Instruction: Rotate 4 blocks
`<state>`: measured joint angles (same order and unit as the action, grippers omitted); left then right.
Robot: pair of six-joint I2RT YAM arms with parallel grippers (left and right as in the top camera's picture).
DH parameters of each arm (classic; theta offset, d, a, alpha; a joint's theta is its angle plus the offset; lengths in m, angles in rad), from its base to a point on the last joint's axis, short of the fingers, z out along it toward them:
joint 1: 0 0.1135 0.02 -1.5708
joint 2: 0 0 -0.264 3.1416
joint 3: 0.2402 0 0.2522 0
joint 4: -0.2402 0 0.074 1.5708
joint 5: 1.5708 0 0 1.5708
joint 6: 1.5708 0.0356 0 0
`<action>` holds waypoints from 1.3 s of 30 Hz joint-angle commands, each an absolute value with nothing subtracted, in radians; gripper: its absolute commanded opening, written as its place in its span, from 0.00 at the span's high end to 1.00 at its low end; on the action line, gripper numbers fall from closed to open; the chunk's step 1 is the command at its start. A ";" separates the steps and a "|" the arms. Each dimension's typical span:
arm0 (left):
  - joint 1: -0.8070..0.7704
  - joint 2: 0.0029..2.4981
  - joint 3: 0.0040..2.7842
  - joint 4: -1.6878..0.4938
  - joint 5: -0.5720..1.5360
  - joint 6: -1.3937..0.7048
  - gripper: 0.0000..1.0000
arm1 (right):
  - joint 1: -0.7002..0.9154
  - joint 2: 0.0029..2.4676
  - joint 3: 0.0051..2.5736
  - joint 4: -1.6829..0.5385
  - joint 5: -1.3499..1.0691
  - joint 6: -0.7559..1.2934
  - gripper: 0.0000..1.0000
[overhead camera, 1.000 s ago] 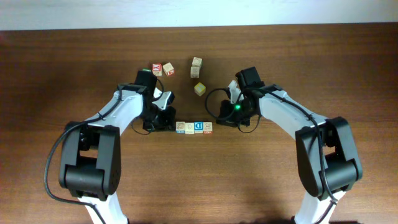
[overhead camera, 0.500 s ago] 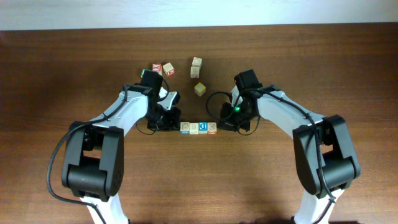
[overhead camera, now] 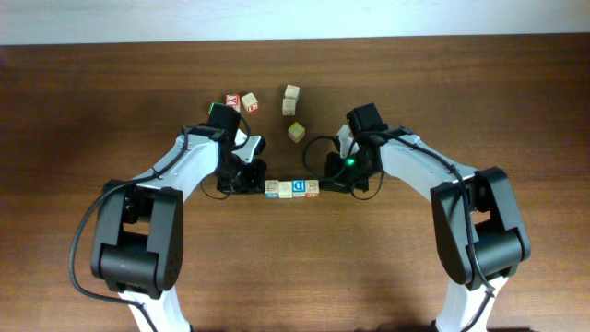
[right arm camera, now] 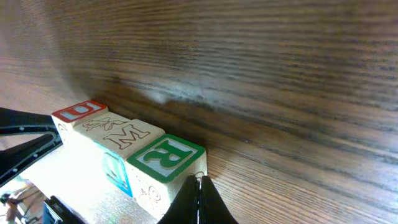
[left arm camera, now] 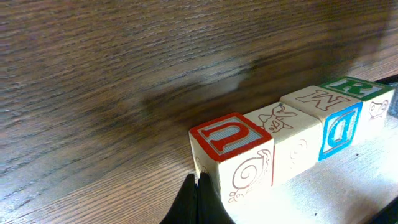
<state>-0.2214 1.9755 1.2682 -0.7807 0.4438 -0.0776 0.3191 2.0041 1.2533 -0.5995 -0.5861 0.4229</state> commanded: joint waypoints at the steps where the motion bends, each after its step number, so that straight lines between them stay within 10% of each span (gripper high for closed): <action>1: -0.229 1.980 1.285 -0.774 0.483 -0.059 1.00 | 0.328 2.004 1.251 -0.590 -0.682 0.374 0.96; 39: -0.229 1.980 1.285 -0.775 0.538 -0.059 1.00 | 0.544 1.980 1.478 -0.665 -0.692 0.379 0.96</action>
<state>-0.2012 1.9770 1.2682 -0.7776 0.3901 -0.0711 0.5255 1.9533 1.4918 -0.6579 -0.7181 0.3855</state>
